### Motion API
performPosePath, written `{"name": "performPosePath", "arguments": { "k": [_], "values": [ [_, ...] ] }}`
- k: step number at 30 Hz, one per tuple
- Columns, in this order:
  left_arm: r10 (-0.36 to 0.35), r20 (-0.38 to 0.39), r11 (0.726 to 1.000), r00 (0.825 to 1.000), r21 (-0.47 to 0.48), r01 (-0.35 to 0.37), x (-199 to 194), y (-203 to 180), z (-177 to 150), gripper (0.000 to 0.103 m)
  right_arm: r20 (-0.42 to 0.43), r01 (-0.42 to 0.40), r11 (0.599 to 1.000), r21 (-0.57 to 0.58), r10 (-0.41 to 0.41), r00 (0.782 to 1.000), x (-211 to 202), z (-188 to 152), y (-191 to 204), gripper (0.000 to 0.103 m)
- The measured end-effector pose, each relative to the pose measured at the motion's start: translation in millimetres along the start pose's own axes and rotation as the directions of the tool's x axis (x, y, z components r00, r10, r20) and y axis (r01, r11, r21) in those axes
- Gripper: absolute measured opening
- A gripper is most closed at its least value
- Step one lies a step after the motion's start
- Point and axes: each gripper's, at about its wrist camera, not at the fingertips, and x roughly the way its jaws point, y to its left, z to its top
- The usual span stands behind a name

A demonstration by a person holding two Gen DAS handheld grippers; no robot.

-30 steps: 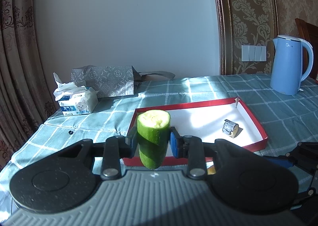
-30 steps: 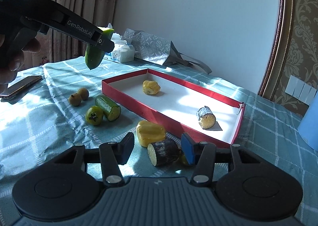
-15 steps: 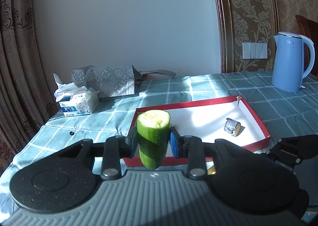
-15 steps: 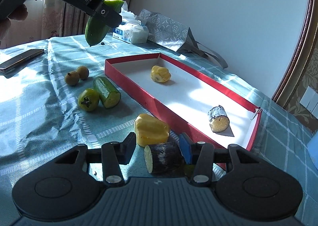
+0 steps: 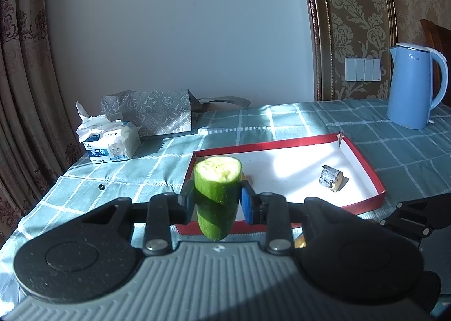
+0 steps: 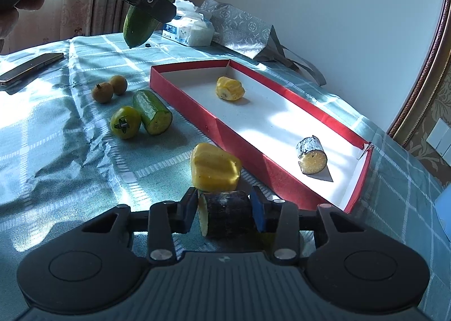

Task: Organize fruits
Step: 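Grasp the dark eggplant slice with the right tool while the left tool holds the cucumber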

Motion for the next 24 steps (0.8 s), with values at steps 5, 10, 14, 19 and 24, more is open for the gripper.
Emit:
{"name": "performPosePath", "arguments": {
  "k": [5, 10, 14, 19, 24],
  "values": [
    [0.001, 0.000, 1.000, 1.000, 0.000, -0.001, -0.8, 0.5, -0.9, 0.030, 0.004, 0.021, 0.999, -0.028, -0.021, 1.000, 0.4, -1.7, 5.4, 0.041],
    [0.002, -0.001, 1.000, 1.000, 0.000, -0.002, -1.4, 1.7, -1.2, 0.030, 0.006, 0.037, 0.999, -0.016, -0.037, 0.999, -1.3, -2.1, 8.5, 0.039],
    [0.005, -0.001, 1.000, 1.000, -0.007, -0.005, -1.8, 3.3, -1.4, 0.030, 0.037, 0.057, 0.998, 0.024, -0.058, 0.998, -8.9, -5.9, 12.6, 0.039],
    [0.008, -0.001, 1.000, 1.000, -0.007, -0.008, -1.4, 4.0, -1.3, 0.030, 0.087, 0.066, 0.996, 0.062, -0.071, 0.994, -34.8, -12.7, 24.4, 0.039],
    [0.005, -0.001, 1.000, 1.000, -0.011, -0.005, -0.9, 4.5, -1.4, 0.030, 0.133, 0.088, 0.986, 0.138, -0.107, 0.985, -73.5, -25.5, 33.8, 0.039]
  ]
}}
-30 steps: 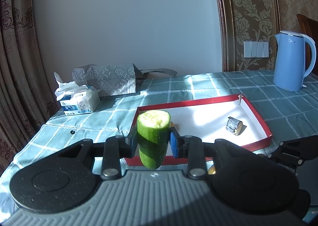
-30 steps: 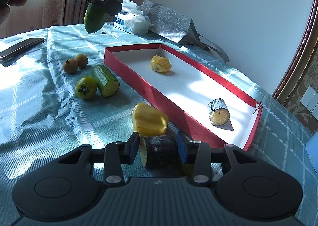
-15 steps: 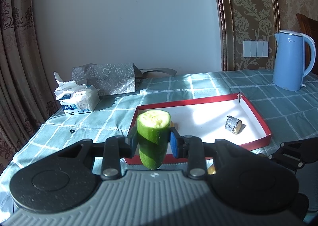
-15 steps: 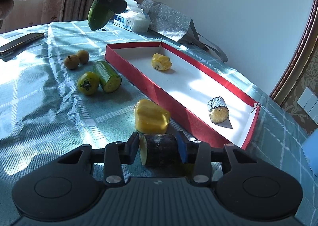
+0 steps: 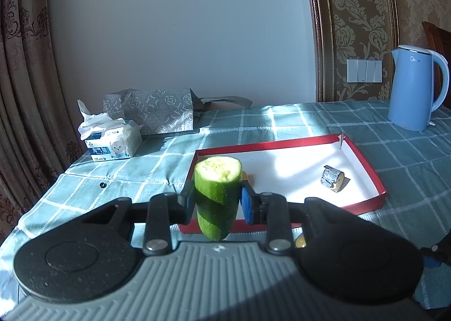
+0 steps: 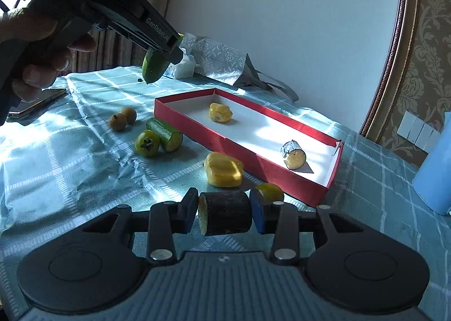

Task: Organize fruits
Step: 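Grasp the dark eggplant slice with the right tool while the left tool holds the cucumber, then lower the cucumber into the tray and open the left tool while the right tool lifts the eggplant slice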

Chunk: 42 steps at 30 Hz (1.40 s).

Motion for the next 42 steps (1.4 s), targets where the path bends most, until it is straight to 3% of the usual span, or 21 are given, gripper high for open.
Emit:
{"name": "performPosePath", "arguments": {
  "k": [7, 14, 32, 42],
  "values": [
    [-0.006, 0.007, 1.000, 1.000, -0.006, 0.006, -0.2, -1.4, 2.1, 0.030, 0.060, 0.075, 0.986, 0.146, -0.084, 0.995, -59.6, -15.1, -14.9, 0.039],
    [-0.015, 0.004, 1.000, 1.000, -0.008, 0.015, 2.2, -6.6, 4.7, 0.030, 0.089, 0.137, 0.969, 0.207, -0.158, 0.983, -87.9, -13.5, -30.7, 0.039],
    [-0.015, 0.008, 1.000, 1.000, 0.026, 0.015, 19.6, -23.9, 19.5, 0.030, 0.110, 0.129, 0.970, 0.205, -0.154, 0.982, -95.3, -12.8, -29.1, 0.039],
    [-0.017, -0.025, 0.999, 1.000, 0.037, 0.018, 68.9, -41.2, 37.4, 0.030, 0.102, 0.146, 0.966, 0.212, -0.171, 0.980, -99.8, -16.9, -35.9, 0.039]
  ]
}}
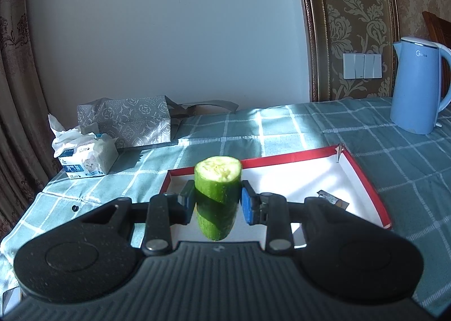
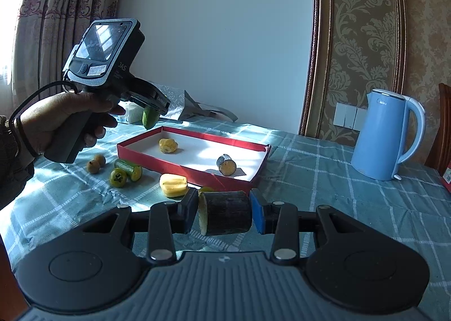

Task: Organize fruits
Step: 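Lower the cucumber into the tray and open the left tool while the right tool lifts the eggplant slice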

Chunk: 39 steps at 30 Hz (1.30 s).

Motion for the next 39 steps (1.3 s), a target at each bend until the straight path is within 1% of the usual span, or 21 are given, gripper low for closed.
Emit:
{"name": "performPosePath", "arguments": {
  "k": [5, 8, 10, 14, 18, 21, 26, 28, 30, 34, 35, 36, 37, 38, 39],
  "values": [
    [-0.011, -0.053, 1.000, 0.999, -0.013, 0.011, 39.2, -8.7, 6.3, 0.030, -0.005, 0.013, 1.000, 0.001, -0.013, 1.000, 1.2, -0.4, -4.2, 0.039],
    [-0.003, -0.080, 1.000, 0.997, 0.004, 0.003, 60.2, -17.8, 7.5, 0.030, -0.003, 0.020, 1.000, 0.003, -0.020, 1.000, 0.1, -0.3, -6.0, 0.039],
    [0.000, -0.090, 1.000, 0.996, 0.018, 0.001, 69.9, -23.3, 7.4, 0.030, -0.002, 0.027, 1.000, 0.004, -0.027, 1.000, -0.6, -0.7, -7.4, 0.039],
    [-0.014, -0.130, 1.000, 0.991, 0.003, 0.015, 90.7, -29.1, 6.3, 0.030, -0.012, 0.041, 0.999, 0.009, -0.041, 0.999, -2.0, -3.8, -9.5, 0.039],
    [-0.004, -0.150, 1.000, 0.989, 0.016, 0.007, 103.8, -35.1, 3.1, 0.030, -0.019, 0.048, 0.999, 0.003, -0.048, 0.999, -3.2, -5.7, -9.7, 0.039],
    [-0.012, -0.176, 1.000, 0.984, 0.010, 0.014, 112.6, -37.1, -0.4, 0.031, -0.022, 0.055, 0.998, 0.004, -0.055, 0.998, -3.7, -5.1, -10.8, 0.039],
    [0.012, -0.151, 0.999, 0.989, 0.038, -0.006, 112.1, -42.4, -1.0, 0.031, -0.024, 0.064, 0.998, 0.003, -0.064, 0.998, -3.2, -5.2, -11.7, 0.039],
    [-0.001, -0.142, 0.999, 0.990, 0.040, 0.006, 108.4, -43.3, 1.0, 0.035, -0.027, 0.066, 0.998, 0.003, -0.066, 0.997, -2.6, -5.5, -10.8, 0.039],
    [-0.003, -0.120, 0.999, 0.993, 0.047, 0.008, 102.0, -44.3, 3.5, 0.050, -0.031, 0.064, 0.998, 0.004, -0.064, 0.997, -0.4, -4.9, -10.0, 0.039],
    [0.013, -0.046, 0.998, 0.999, 0.065, -0.010, 77.7, -39.6, 12.5, 0.058, -0.031, 0.046, 0.999, 0.004, -0.046, 0.998, 5.3, -1.3, -7.5, 0.039],
    [0.015, -0.026, 0.998, 1.000, 0.057, -0.014, 68.3, -34.2, 15.0, 0.066, -0.024, 0.038, 0.999, 0.003, -0.038, 0.999, 7.8, 1.3, -6.4, 0.039],
    [0.024, -0.002, 0.998, 1.000, 0.050, -0.024, 57.8, -27.3, 16.2, 0.078, -0.018, 0.030, 1.000, 0.001, -0.029, 0.999, 10.7, 4.3, -5.5, 0.039],
    [0.037, 0.025, 0.998, 0.999, 0.040, -0.038, 47.2, -19.9, 16.1, 0.084, -0.012, 0.020, 1.000, -0.003, -0.020, 1.000, 14.6, 7.6, -4.3, 0.039],
    [0.053, 0.050, 0.998, 0.997, 0.031, -0.054, 36.0, -12.1, 15.2, 0.092, -0.006, 0.013, 1.000, -0.008, -0.013, 1.000, 19.0, 10.9, -3.2, 0.039],
    [0.078, 0.080, 0.997, 0.994, 0.022, -0.080, 21.1, -1.8, 13.0, 0.094, 0.003, 0.007, 1.000, -0.013, -0.007, 1.000, 24.4, 14.8, -1.7, 0.039]
  ]
}}
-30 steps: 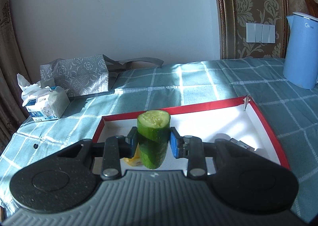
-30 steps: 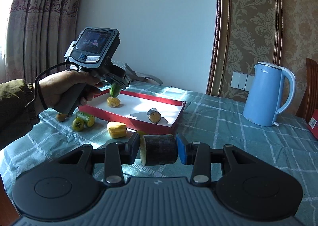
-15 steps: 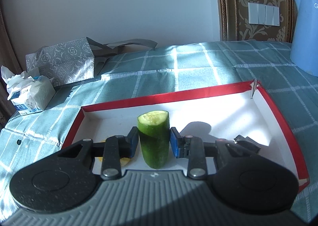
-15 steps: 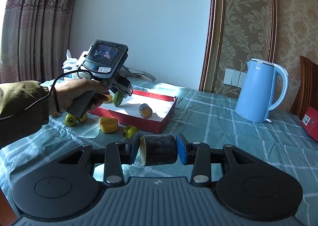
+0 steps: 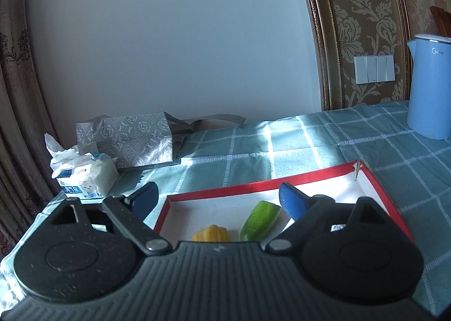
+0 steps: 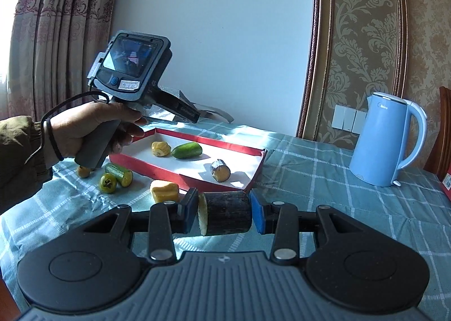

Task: Organize fruits
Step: 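Lower the cucumber into the tray and open the left tool while the right tool lifts the eggplant slice, then lower the eggplant slice into the tray and open the right tool while the left tool withdraws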

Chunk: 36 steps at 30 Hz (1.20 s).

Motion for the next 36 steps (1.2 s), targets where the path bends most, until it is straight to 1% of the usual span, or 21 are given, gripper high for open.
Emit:
{"name": "performPosePath", "arguments": {
  "k": [2, 3, 5, 7, 9, 12, 16, 18, 21, 24, 27, 32, 36],
  "values": [
    [0.042, 0.031, 0.999, 0.999, -0.005, -0.042, -23.0, 20.1, -5.0, 0.096, 0.014, -0.017, 1.000, -0.005, 0.017, 1.000, 10.9, 7.8, 1.3, 0.039],
    [0.056, 0.038, 0.998, 0.998, -0.019, -0.055, -31.4, 28.5, -8.2, 0.099, 0.024, -0.028, 1.000, -0.005, 0.028, 0.999, 17.5, 12.4, 1.9, 0.039],
    [0.065, 0.052, 0.997, 0.997, -0.047, -0.062, -51.5, 47.6, -19.3, 0.100, 0.037, -0.037, 0.999, -0.007, 0.037, 0.999, 29.6, 20.5, 2.7, 0.039],
    [0.087, 0.051, 0.994, 0.995, -0.069, -0.083, -69.6, 63.7, -31.8, 0.100, 0.048, -0.046, 0.999, -0.007, 0.046, 0.998, 45.2, 28.3, 3.2, 0.039],
    [0.091, 0.061, 0.992, 0.994, -0.099, -0.084, -88.6, 77.4, -46.8, 0.102, 0.051, -0.060, 0.998, 0.001, 0.060, 0.997, 61.4, 34.6, 1.8, 0.039],
    [0.120, 0.047, 0.985, 0.992, -0.132, -0.113, -111.1, 92.2, -70.7, 0.103, 0.034, -0.071, 0.997, 0.005, 0.071, 0.997, 89.8, 42.6, 0.7, 0.039],
    [0.114, -0.005, 0.984, 0.994, -0.135, -0.113, -122.6, 99.3, -94.3, 0.103, -0.003, -0.106, 0.994, 0.016, 0.106, 0.994, 128.4, 49.4, 0.9, 0.039],
    [0.114, -0.016, 0.987, 0.993, -0.114, -0.115, -126.0, 100.5, -102.0, 0.103, -0.033, -0.127, 0.992, 0.012, 0.127, 0.991, 151.4, 51.3, 5.8, 0.039],
    [0.136, -0.011, 0.987, 0.991, -0.086, -0.136, -129.7, 101.2, -106.4, 0.103, -0.072, -0.135, 0.991, 0.004, 0.135, 0.988, 181.1, 50.9, 14.9, 0.039],
    [0.137, -0.007, 0.987, 0.991, -0.084, -0.137, -132.5, 104.8, -107.8, 0.103, -0.115, -0.133, 0.991, 0.010, 0.133, 0.984, 206.1, 46.5, 20.0, 0.039],
    [0.148, -0.010, 0.985, 0.989, -0.087, -0.149, -133.1, 111.4, -108.5, 0.103, -0.146, -0.120, 0.993, 0.012, 0.121, 0.982, 221.0, 40.8, 22.8, 0.039],
    [0.165, -0.008, 0.980, 0.986, -0.113, -0.165, -135.1, 124.4, -106.7, 0.103, -0.182, -0.114, 0.993, 0.012, 0.114, 0.977, 225.8, 32.0, 24.2, 0.039],
    [0.158, -0.008, 0.980, 0.987, -0.117, -0.158, -135.4, 125.4, -106.0, 0.103, -0.228, -0.118, 0.993, 0.016, 0.119, 0.966, 238.9, 28.3, 24.4, 0.039]
  ]
}}
